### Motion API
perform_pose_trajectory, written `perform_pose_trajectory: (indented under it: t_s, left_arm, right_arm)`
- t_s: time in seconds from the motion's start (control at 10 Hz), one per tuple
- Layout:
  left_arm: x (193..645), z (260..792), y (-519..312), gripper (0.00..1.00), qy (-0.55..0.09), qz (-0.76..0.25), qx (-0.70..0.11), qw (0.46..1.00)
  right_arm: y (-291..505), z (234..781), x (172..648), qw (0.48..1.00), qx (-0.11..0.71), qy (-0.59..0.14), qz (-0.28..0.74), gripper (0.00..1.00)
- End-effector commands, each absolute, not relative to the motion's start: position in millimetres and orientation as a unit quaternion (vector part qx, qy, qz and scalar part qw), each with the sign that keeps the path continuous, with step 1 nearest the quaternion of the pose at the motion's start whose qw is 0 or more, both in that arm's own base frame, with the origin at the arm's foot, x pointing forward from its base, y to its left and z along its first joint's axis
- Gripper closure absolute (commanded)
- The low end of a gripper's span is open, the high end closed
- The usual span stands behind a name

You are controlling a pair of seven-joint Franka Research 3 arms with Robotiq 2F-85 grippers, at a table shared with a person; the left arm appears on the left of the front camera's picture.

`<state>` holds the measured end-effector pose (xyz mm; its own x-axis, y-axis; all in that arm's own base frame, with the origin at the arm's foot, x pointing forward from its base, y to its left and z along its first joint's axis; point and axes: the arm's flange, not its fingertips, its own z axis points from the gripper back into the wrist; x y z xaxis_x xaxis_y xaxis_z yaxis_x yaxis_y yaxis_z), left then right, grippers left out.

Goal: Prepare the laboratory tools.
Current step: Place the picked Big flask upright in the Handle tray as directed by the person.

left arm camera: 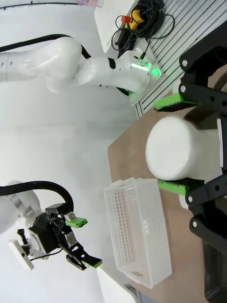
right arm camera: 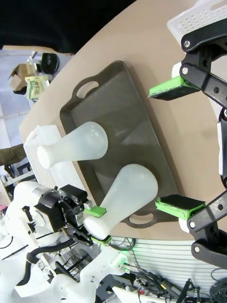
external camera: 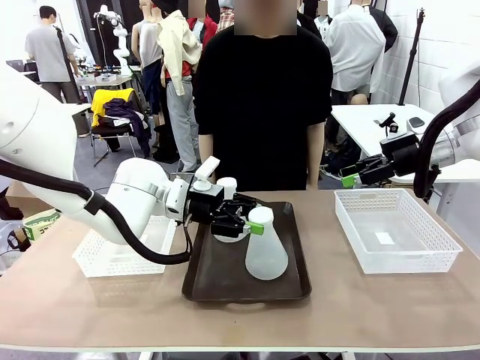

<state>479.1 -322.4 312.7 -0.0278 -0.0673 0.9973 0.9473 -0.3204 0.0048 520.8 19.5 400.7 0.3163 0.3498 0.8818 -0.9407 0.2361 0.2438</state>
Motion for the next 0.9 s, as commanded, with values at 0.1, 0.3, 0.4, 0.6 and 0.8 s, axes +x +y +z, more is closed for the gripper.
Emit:
perform_pose_trajectory:
  t_s: [0.1, 0.3, 0.4, 0.6, 0.8]
  left_arm:
    - [485.4, 316.2, -323.7, 0.0, -0.376, -0.596, -0.554, 0.444]
    - [482.6, 315.3, -321.9, 0.0, -0.359, -0.597, -0.556, 0.454]
    - [482.5, 315.0, -321.6, 0.0, -0.356, -0.597, -0.556, 0.456]
    - [484.4, 314.2, -321.5, 0.0, -0.357, -0.59, -0.555, 0.465]
    - [480.3, 310.1, -319.8, 0.0, -0.365, -0.589, -0.558, 0.456]
  right_arm:
    - [19.7, 401.0, 520.1, 0.705, 0.41, -0.352, 0.459, 0.0]
    - [19.7, 401.0, 520.1, 0.705, 0.41, -0.352, 0.459, 0.0]
    - [19.7, 401.0, 520.1, 0.705, 0.41, -0.352, 0.459, 0.0]
    - [19.7, 401.0, 520.1, 0.705, 0.41, -0.352, 0.459, 0.0]
    - [19.7, 401.0, 520.1, 0.705, 0.41, -0.352, 0.459, 0.0]
